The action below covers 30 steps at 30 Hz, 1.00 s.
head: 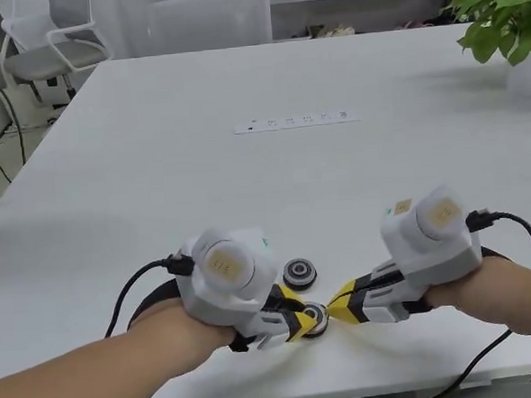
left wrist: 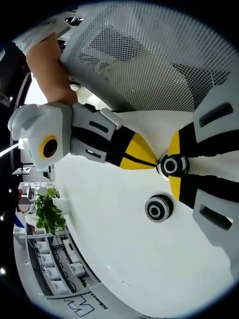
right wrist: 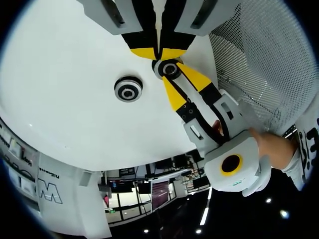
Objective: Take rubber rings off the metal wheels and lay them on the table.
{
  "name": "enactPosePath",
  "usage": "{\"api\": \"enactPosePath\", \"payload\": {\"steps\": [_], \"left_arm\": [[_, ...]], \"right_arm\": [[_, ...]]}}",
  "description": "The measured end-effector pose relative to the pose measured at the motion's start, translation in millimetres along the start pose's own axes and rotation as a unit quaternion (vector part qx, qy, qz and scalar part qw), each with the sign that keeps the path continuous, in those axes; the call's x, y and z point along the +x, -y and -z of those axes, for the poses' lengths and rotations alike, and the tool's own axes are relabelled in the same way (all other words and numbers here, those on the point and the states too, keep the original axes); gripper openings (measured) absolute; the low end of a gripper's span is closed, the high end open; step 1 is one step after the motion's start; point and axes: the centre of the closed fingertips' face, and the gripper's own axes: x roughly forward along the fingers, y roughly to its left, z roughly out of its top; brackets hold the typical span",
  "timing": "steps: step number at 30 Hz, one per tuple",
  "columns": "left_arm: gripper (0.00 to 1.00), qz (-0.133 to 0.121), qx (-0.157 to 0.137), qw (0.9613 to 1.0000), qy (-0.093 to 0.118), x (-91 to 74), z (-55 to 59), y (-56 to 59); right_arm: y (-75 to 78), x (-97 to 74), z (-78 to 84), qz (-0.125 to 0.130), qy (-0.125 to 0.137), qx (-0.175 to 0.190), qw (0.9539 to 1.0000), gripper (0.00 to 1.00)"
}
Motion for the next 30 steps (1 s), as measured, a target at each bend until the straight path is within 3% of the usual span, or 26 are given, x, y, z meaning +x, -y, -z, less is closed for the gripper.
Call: {"api": "enactPosePath", "payload": {"steps": [30], "left_arm": [[0.07, -0.007, -0.002, 1.0, -0.003, -0.4, -0.4, 0.5]], "right_arm": [[-5.6, 0.2, -5.0, 0.004, 0.009, -0.007, 0.9999, 0.0]]}}
